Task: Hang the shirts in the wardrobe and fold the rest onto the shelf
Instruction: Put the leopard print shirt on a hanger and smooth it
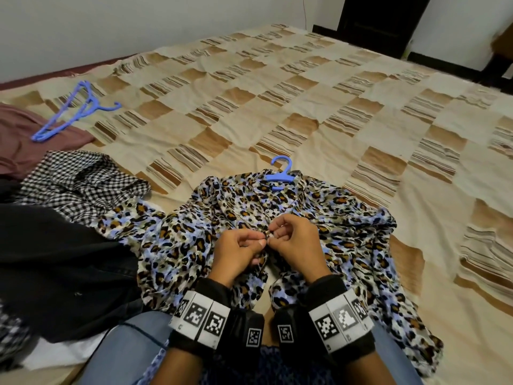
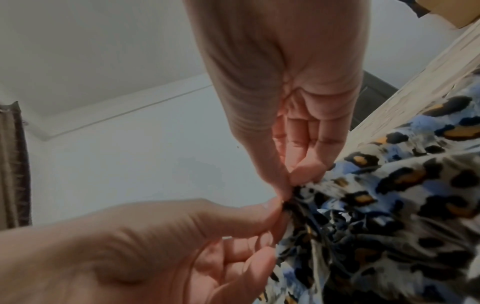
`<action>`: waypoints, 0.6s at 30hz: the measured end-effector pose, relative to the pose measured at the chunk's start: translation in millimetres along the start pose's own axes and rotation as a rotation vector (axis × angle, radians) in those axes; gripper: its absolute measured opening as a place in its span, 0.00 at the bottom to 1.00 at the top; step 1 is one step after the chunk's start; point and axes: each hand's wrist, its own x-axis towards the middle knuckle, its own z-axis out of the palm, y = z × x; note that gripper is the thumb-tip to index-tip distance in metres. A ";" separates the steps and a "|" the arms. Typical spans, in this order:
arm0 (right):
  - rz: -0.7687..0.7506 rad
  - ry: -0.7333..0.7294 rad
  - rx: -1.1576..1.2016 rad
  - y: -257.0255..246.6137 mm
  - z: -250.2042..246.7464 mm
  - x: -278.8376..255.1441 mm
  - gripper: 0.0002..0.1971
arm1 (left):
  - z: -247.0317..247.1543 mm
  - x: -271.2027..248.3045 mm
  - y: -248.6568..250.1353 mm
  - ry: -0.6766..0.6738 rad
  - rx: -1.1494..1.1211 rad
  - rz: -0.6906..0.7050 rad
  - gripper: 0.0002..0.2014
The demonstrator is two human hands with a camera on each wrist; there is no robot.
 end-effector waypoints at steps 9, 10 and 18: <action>0.021 -0.004 -0.010 0.1 0.1 -0.2 0.09 | 0.2 -5.0 5.6 0.033 -0.029 0.024 0.07; 0.015 -0.011 0.007 -0.3 -0.5 -0.4 0.09 | -0.3 -4.9 5.3 0.037 -0.024 0.027 0.07; 0.005 -0.042 0.083 -2.1 -2.1 -1.7 0.09 | -1.5 -2.1 4.2 0.114 0.030 0.031 0.05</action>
